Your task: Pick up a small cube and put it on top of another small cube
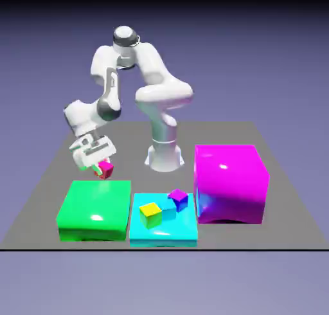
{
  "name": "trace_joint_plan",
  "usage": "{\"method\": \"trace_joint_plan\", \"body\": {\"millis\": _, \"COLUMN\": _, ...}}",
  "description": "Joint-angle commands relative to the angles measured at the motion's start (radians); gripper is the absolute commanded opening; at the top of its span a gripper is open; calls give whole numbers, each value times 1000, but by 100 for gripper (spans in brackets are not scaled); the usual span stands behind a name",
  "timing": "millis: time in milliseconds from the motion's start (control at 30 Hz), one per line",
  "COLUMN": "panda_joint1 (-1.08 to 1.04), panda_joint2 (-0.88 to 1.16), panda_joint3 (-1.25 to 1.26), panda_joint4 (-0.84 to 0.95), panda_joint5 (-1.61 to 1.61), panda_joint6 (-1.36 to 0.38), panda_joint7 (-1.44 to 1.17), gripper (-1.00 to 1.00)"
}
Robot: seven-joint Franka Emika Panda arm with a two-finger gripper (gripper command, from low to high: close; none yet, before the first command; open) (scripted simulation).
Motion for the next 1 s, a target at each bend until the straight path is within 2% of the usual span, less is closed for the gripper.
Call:
{"method": "trace_joint_plan", "body": {"millis": 0, "panda_joint1": 36, "panda_joint2": 5, "panda_joint3": 15, "panda_joint4": -7, "panda_joint5": 32, "panda_joint6": 31, "panda_joint7": 15, "gripper": -100}}
{"method": "trace_joint_plan", "body": {"millis": 367, "panda_joint1": 435, "panda_joint2": 53, "panda_joint3": 156, "panda_joint4": -101, "panda_joint5": 389, "panda_joint6": 366, "panda_joint7": 187, "gripper": -100}}
{"method": "trace_joint_plan", "body": {"millis": 500, "panda_joint1": 544, "panda_joint2": 19, "panda_joint3": 107, "panda_joint4": -184, "panda_joint5": 527, "panda_joint6": 483, "panda_joint7": 246, "gripper": -100}}
{"method": "trace_joint_plan", "body": {"millis": 867, "panda_joint1": 893, "panda_joint2": 15, "panda_joint3": -143, "panda_joint4": -130, "panda_joint5": 542, "panda_joint6": 713, "panda_joint7": 194, "gripper": -100}}
{"method": "trace_joint_plan", "body": {"millis": 900, "panda_joint1": 893, "panda_joint2": 15, "panda_joint3": -143, "panda_joint4": -130, "panda_joint5": 542, "panda_joint6": 713, "panda_joint7": 194, "gripper": 100}}
{"method": "trace_joint_plan", "body": {"millis": 967, "panda_joint1": 857, "panda_joint2": 15, "panda_joint3": -117, "panda_joint4": -135, "panda_joint5": 540, "panda_joint6": 689, "panda_joint7": 200, "gripper": 100}}
